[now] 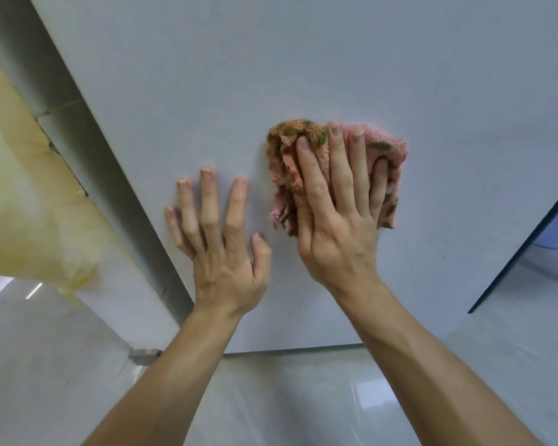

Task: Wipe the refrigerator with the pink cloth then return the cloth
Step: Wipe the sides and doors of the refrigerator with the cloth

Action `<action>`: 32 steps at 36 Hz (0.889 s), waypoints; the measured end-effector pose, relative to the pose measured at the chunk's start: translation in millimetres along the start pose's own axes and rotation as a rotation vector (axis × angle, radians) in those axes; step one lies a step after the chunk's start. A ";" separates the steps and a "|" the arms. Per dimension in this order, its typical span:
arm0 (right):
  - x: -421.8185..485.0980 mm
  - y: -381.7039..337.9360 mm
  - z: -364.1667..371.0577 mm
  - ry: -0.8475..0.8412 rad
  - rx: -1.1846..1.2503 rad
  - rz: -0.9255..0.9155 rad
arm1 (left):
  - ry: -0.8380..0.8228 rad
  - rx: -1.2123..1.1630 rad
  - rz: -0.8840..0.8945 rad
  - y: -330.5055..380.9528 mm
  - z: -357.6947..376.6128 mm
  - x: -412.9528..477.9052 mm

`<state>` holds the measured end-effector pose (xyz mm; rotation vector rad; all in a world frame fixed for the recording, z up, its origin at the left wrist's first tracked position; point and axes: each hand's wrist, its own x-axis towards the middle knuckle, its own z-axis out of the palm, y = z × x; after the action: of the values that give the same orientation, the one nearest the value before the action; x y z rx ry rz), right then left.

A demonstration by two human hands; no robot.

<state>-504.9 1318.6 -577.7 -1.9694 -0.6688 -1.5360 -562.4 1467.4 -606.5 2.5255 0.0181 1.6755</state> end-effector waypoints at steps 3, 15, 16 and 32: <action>-17.0 1.2 2.3 0.000 -0.014 0.060 | 0.007 -0.003 -0.015 4.1 2.3 -0.7; -82.2 31.4 -1.5 -0.150 -0.067 -0.020 | 0.016 0.002 -0.008 4.3 3.7 -4.4; -81.5 30.8 -2.4 -0.162 -0.069 -0.017 | 0.016 0.002 -0.007 4.2 3.9 -4.5; -14.6 17.6 -3.8 -0.007 -0.046 0.060 | 0.037 -0.004 0.007 -0.6 8.3 -3.8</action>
<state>-498.9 1302.4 -593.2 -2.0107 -0.5767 -1.5220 -556.2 1467.0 -613.2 2.4944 0.0091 1.7225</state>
